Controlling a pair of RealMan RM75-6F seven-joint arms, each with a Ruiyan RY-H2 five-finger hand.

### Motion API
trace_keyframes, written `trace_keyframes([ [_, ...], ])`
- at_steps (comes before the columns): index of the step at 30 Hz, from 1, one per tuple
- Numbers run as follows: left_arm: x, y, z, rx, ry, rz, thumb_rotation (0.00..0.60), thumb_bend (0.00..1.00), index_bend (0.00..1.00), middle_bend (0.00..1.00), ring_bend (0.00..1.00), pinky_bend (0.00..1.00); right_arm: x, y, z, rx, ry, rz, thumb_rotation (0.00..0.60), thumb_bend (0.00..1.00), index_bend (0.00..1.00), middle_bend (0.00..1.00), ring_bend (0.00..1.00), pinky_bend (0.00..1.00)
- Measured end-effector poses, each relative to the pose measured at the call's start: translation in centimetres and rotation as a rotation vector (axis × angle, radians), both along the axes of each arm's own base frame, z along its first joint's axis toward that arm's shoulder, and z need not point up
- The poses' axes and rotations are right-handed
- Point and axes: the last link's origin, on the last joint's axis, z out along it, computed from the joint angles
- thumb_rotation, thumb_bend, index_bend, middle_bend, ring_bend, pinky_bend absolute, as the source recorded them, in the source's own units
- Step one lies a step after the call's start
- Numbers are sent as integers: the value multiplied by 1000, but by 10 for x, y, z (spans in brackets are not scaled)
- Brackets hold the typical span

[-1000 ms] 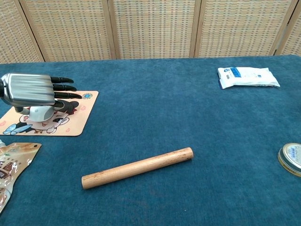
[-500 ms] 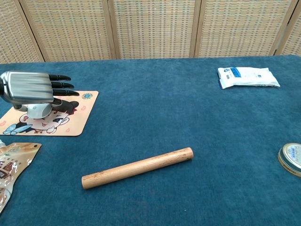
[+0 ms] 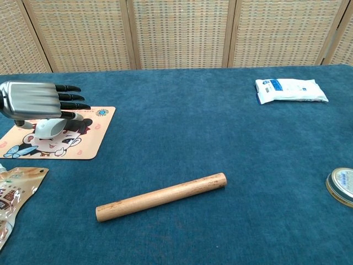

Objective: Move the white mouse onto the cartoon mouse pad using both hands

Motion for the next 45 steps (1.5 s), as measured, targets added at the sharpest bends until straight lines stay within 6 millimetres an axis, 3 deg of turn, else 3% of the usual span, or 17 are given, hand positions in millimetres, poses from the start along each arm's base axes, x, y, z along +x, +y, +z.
trace_keyframes([
  [6,2,5,16,18,-39,6,600,16,0,0,0,0,0,-1,-2,6,-1,2,600,0,82,0,0,0],
  [13,12,13,65,65,-144,-22,600,0,0,0,0,0,2,1,0,7,-15,11,600,0,82,0,0,0],
  [18,21,5,78,81,-336,-14,600,0,0,0,0,0,3,3,0,35,-24,15,600,0,82,0,0,0],
  [22,23,-16,75,86,-577,29,600,0,0,0,0,0,4,4,0,57,-25,14,600,0,82,0,0,0],
  [29,16,-57,57,132,-815,136,600,0,0,0,0,0,6,6,-2,84,-8,9,600,0,82,0,0,0],
  [38,11,-124,40,267,-1025,408,600,0,0,0,0,0,8,8,-1,87,24,-6,600,0,82,0,0,0],
  [45,-6,-180,46,471,-1120,578,600,0,0,0,0,0,8,9,0,95,36,-16,600,0,82,0,0,0],
])
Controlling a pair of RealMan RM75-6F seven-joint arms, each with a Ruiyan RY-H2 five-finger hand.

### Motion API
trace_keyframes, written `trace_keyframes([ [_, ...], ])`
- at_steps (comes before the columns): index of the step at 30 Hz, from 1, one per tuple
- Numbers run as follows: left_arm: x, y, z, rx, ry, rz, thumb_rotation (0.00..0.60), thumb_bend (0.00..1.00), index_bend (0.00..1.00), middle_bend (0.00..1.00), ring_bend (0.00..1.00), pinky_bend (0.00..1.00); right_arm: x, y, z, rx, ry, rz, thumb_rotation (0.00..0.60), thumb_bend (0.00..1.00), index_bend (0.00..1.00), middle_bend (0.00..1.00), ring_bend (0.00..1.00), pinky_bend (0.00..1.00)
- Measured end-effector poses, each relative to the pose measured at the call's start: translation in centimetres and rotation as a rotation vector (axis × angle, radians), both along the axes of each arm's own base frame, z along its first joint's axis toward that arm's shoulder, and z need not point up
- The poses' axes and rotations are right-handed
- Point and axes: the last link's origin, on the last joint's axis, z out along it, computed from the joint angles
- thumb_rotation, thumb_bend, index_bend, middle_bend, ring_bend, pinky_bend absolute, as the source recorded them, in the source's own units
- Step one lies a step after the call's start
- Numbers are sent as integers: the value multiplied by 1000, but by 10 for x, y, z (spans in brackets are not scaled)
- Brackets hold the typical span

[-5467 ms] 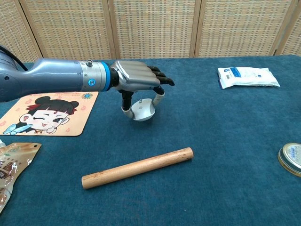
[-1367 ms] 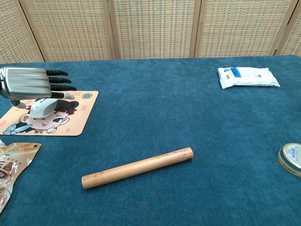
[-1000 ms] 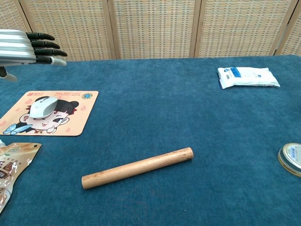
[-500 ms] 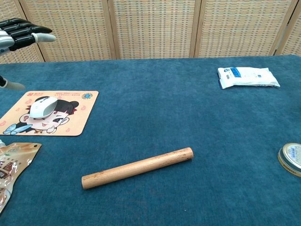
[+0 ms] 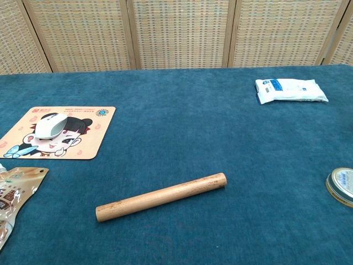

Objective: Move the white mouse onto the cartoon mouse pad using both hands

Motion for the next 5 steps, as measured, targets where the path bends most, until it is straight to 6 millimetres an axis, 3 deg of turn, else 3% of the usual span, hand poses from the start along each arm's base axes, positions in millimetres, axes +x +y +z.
trace_keyframes([
  [5,-5,-15,7,75,-36,15,600,0,0,0,0,0,-2,1,0,26,34,-6,600,0,82,0,0,0],
])
